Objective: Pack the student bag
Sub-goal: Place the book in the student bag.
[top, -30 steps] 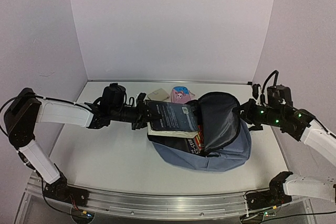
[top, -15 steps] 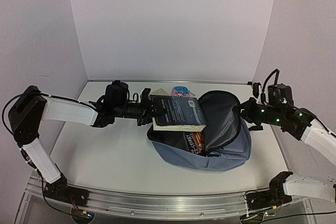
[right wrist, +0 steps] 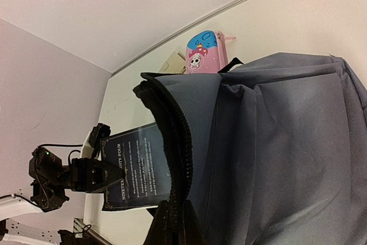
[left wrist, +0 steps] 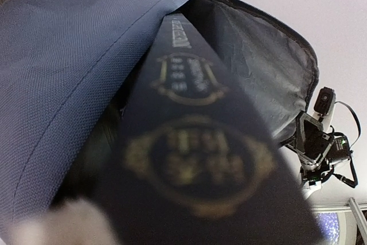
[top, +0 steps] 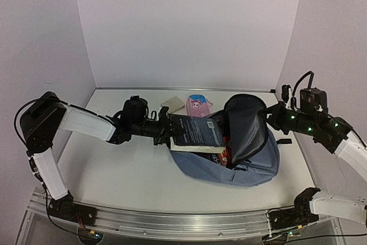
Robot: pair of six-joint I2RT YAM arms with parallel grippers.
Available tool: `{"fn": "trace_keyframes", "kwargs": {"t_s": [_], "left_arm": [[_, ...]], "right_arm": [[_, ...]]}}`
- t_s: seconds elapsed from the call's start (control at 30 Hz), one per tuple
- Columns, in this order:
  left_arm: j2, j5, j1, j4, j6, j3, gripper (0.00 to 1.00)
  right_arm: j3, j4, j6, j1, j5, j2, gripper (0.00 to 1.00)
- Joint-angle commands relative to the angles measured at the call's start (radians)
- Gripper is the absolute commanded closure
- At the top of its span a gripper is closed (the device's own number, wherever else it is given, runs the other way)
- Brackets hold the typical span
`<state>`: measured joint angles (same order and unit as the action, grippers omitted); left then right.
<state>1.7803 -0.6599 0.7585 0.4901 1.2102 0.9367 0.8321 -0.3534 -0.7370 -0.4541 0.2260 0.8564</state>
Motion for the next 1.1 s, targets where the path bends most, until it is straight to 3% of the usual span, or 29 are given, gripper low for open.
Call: {"fn": "trace_keyframes", "kwargs": {"t_s": [0.0, 0.37, 0.93, 1.07], "left_arm": [[0.001, -0.018, 0.012, 0.124, 0.002, 0.043, 1.0], [0.095, -0.028, 0.062, 0.123, 0.006, 0.15, 1.0], [0.32, 0.145, 0.218, -0.091, -0.145, 0.459, 1.0], [0.349, 0.167, 0.223, -0.156, -0.184, 0.512, 0.88]], "right_arm": [[0.062, 0.065, -0.01, 0.003, -0.019, -0.024, 1.0], [0.043, 0.099, -0.023, 0.004, 0.01, -0.009, 1.0], [0.003, 0.177, -0.043, 0.004, 0.056, 0.025, 1.0], [-0.007, 0.18, -0.043, 0.003, 0.054, 0.023, 1.0]]}}
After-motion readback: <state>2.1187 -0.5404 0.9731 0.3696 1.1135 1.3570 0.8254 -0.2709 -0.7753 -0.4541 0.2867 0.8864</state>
